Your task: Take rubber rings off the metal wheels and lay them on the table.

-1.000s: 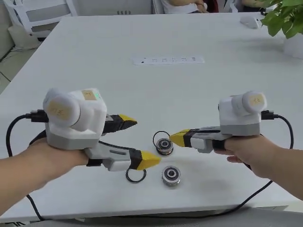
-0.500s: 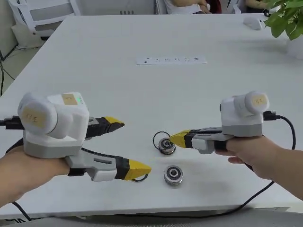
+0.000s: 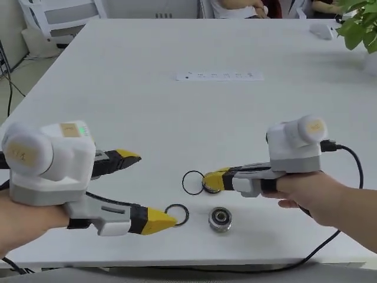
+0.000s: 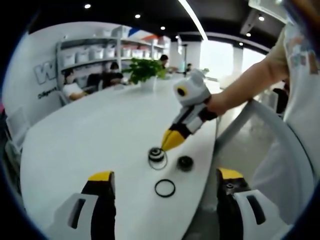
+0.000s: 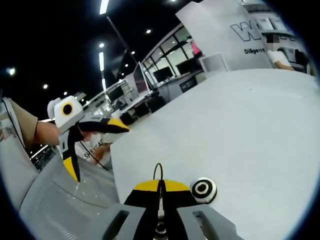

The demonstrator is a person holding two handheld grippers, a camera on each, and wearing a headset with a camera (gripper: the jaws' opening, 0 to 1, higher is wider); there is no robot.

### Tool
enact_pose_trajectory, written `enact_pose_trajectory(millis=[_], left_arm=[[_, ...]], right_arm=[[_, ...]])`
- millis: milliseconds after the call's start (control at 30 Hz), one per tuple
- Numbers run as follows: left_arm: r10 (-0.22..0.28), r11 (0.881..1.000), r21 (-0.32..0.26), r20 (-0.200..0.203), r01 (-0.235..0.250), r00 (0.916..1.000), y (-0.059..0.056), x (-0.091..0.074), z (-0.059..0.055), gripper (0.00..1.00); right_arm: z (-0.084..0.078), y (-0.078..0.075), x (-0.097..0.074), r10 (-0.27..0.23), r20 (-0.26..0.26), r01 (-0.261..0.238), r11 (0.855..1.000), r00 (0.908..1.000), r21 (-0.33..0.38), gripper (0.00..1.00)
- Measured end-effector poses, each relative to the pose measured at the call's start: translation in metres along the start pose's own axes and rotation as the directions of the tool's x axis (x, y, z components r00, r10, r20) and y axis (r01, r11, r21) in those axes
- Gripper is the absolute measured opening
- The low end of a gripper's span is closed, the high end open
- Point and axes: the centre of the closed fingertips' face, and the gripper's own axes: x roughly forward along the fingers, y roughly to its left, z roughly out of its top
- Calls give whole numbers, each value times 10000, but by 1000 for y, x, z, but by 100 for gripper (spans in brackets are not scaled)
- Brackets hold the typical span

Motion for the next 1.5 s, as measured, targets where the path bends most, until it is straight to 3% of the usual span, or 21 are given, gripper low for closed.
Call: enact_pose_trajectory(millis=[367, 767, 1133, 1500], left_arm=[[253, 9997, -1, -5, -253, 9997, 5, -9, -4, 85], [266, 9996, 57, -126, -265, 9996, 5, -13, -8, 85], [241, 9997, -27, -193, -241, 9995, 3, -13, -13, 84], [204, 9998, -57, -303, -206, 9993, 2, -13, -17, 84]], right_arm=[[-11, 15, 15, 621, -591, -602, 9976, 9963, 344, 0], [-27, 23, 29, 936, -1324, -785, 9903, 9868, 1147, 0], [-42, 21, 37, 759, -1832, -469, 9863, 9801, 1580, 0], [-45, 14, 39, 413, -1966, -108, 9881, 9796, 1536, 0]])
